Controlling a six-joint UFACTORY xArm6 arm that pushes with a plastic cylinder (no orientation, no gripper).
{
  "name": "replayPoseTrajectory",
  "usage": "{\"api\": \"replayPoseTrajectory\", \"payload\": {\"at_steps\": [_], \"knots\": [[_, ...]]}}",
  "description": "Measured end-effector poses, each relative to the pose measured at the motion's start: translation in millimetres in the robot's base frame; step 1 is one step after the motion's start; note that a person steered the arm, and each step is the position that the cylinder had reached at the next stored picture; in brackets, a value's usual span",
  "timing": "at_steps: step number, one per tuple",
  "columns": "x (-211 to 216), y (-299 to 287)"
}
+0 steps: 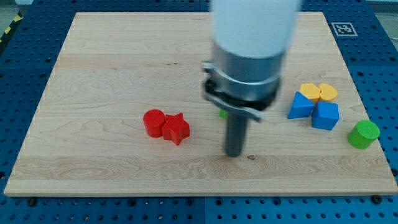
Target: Move the yellow hexagon above the red blocks
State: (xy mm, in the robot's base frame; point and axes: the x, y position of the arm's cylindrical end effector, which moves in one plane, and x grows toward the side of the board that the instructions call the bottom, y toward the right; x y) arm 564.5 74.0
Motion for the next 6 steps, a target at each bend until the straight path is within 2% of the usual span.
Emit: {"api": "replayPoseTrajectory", "payload": {"at_steps": [2,3,4,5,6], "knots": [[28.8,181.4],[18.1,245.1],[-19.0,261.4],[-67.8,238.9],[-97.0,189.6]]}}
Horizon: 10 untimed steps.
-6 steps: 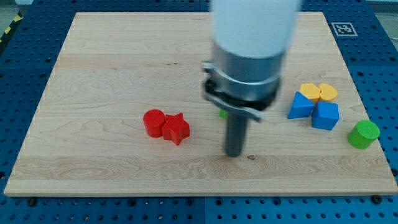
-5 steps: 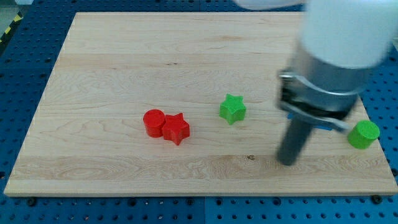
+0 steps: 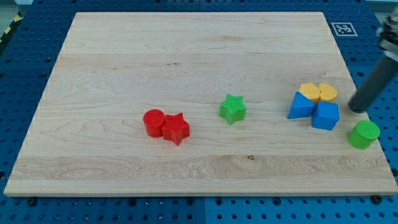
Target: Move the yellow hexagon above the red blocks
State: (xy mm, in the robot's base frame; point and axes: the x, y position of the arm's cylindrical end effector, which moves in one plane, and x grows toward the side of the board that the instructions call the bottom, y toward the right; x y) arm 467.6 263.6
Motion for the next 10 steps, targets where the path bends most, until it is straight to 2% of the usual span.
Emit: {"api": "replayPoseTrajectory", "payload": {"at_steps": [3,4,7,10], "knots": [[-32.6,-91.7],[-25.9,-102.4],[-26.0,-212.1],[-23.6,-279.3]]}}
